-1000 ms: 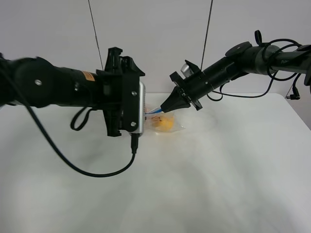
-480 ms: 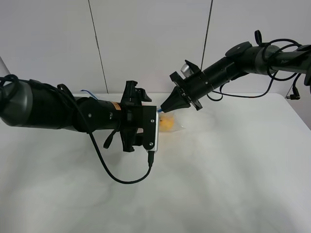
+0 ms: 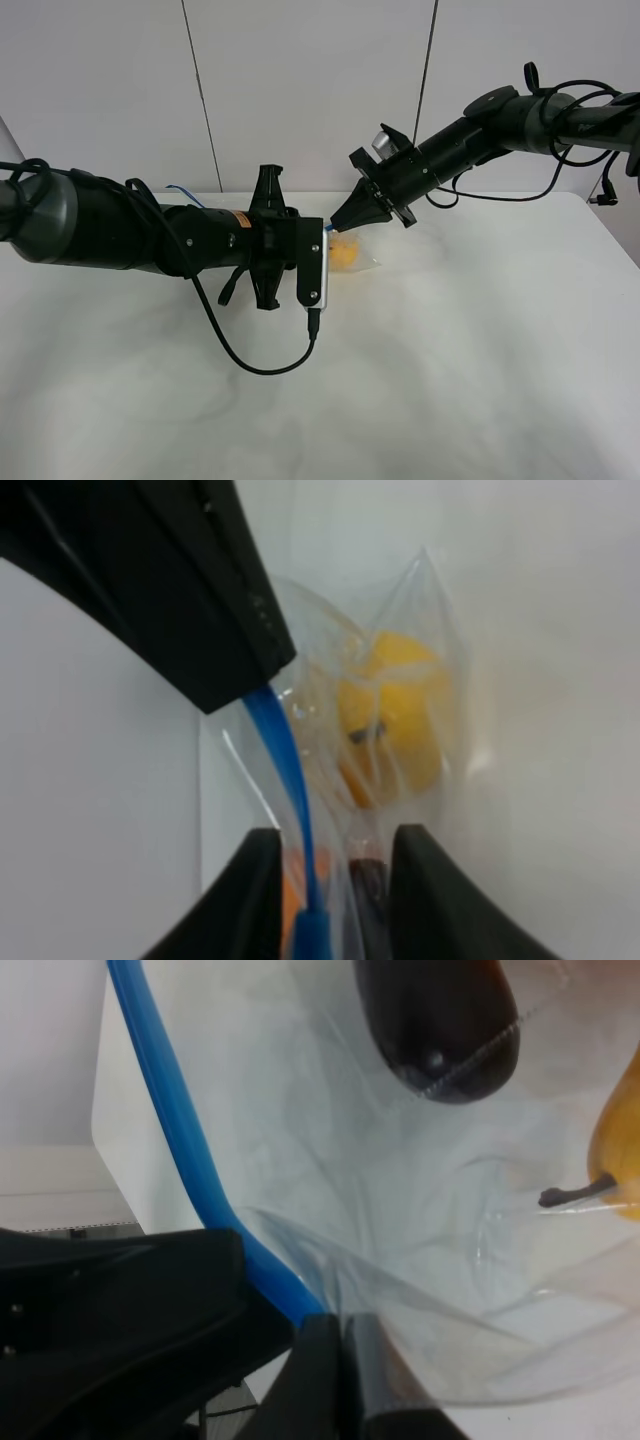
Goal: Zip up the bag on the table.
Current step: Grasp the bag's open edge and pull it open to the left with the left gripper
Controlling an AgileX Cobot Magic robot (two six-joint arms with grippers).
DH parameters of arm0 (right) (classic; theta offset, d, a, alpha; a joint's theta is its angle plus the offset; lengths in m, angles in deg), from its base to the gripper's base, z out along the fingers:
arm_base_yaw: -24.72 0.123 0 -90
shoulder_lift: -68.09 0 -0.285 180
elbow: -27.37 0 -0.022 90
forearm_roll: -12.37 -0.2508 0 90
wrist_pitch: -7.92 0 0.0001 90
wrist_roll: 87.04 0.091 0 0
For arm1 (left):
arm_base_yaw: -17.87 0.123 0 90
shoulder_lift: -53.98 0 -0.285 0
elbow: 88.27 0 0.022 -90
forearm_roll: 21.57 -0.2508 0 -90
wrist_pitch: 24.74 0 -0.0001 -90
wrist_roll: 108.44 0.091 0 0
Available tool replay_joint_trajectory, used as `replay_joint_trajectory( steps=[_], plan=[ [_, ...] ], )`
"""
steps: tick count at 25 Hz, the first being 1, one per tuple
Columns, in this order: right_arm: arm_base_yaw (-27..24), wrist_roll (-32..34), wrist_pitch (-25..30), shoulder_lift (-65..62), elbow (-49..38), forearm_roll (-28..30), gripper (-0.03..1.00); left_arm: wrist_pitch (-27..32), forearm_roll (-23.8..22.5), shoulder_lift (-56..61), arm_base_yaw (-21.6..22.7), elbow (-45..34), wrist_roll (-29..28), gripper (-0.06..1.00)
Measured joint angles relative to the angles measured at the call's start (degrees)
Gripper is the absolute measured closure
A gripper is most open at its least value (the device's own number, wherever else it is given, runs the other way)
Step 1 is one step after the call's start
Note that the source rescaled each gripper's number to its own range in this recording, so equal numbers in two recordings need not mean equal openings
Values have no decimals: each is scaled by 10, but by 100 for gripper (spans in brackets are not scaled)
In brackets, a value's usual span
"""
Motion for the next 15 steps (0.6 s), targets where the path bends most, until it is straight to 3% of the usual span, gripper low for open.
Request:
replay_joint_trajectory(
  steps=[4,11,15],
  plan=[
    [0,0,0,0,0,0,97,-1,0,0,0,0,0,70],
    [0,0,0,0,0,1,97,-1,0,0,0,0,0,93],
    [0,0,0,0,0,1,97,-1,0,0,0,0,0,94]
  ],
)
